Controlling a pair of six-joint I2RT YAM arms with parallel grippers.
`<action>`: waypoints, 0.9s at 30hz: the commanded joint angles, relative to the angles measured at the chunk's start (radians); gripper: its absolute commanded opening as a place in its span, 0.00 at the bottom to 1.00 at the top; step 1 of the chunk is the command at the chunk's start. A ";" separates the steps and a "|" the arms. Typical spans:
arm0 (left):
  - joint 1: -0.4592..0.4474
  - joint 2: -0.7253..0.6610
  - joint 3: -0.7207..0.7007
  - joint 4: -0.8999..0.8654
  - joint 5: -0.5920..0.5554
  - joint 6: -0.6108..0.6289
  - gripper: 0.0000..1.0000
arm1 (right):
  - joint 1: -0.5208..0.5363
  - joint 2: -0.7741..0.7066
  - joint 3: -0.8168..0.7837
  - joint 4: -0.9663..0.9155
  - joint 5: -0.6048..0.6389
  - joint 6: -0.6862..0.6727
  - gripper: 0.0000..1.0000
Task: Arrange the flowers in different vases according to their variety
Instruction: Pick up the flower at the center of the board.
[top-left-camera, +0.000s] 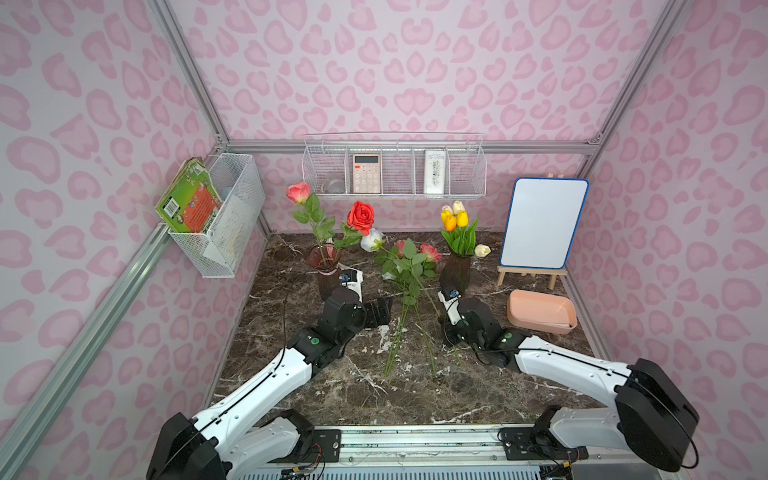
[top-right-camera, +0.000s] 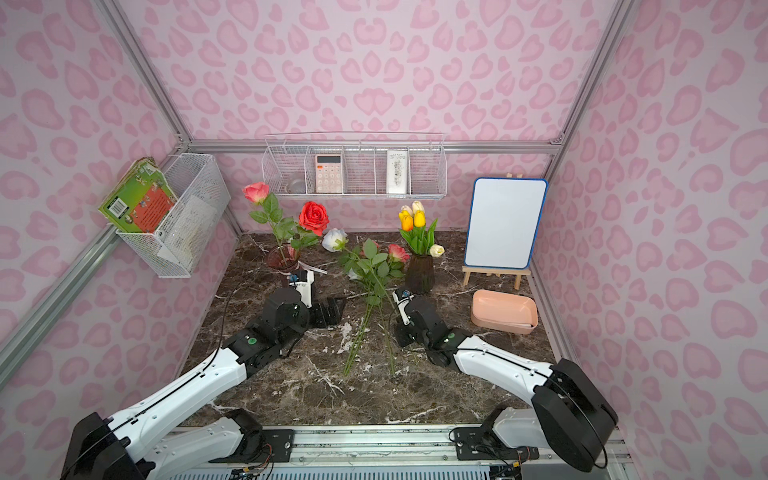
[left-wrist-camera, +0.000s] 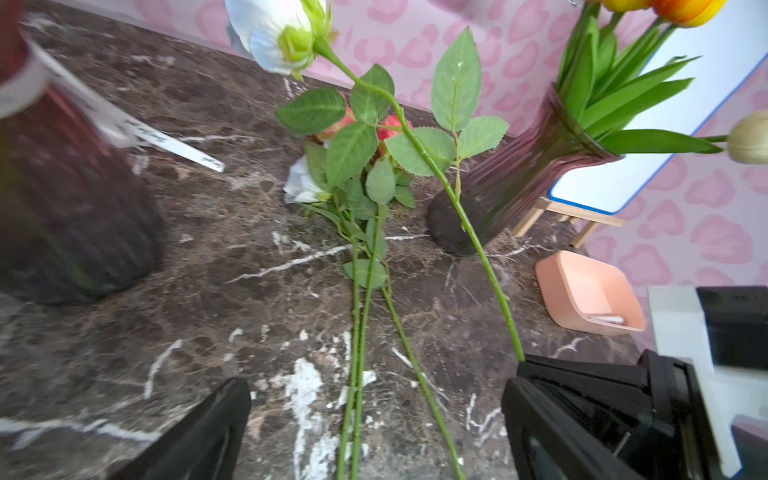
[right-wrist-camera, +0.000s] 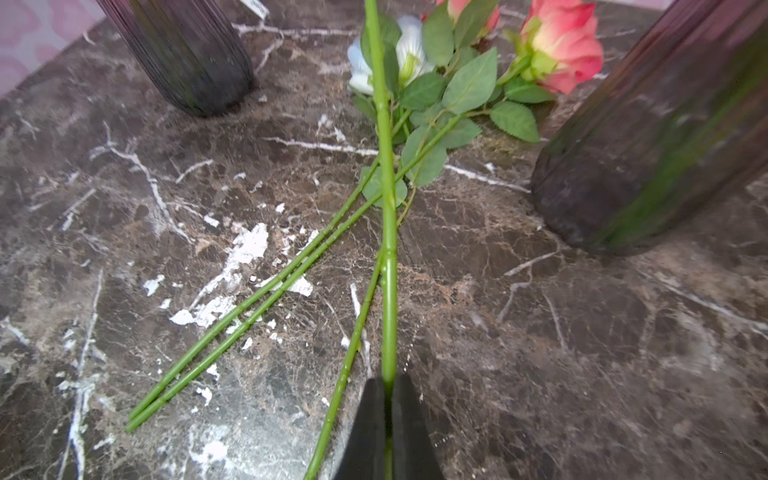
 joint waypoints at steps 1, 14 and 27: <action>-0.002 0.066 0.043 0.115 0.158 -0.046 0.99 | 0.000 -0.092 -0.073 0.123 -0.025 0.041 0.00; -0.060 0.336 0.206 0.394 0.470 -0.152 0.85 | -0.008 -0.435 -0.270 0.232 -0.068 0.051 0.00; -0.069 0.485 0.183 0.876 0.615 -0.290 0.25 | -0.008 -0.469 -0.275 0.230 -0.140 0.061 0.00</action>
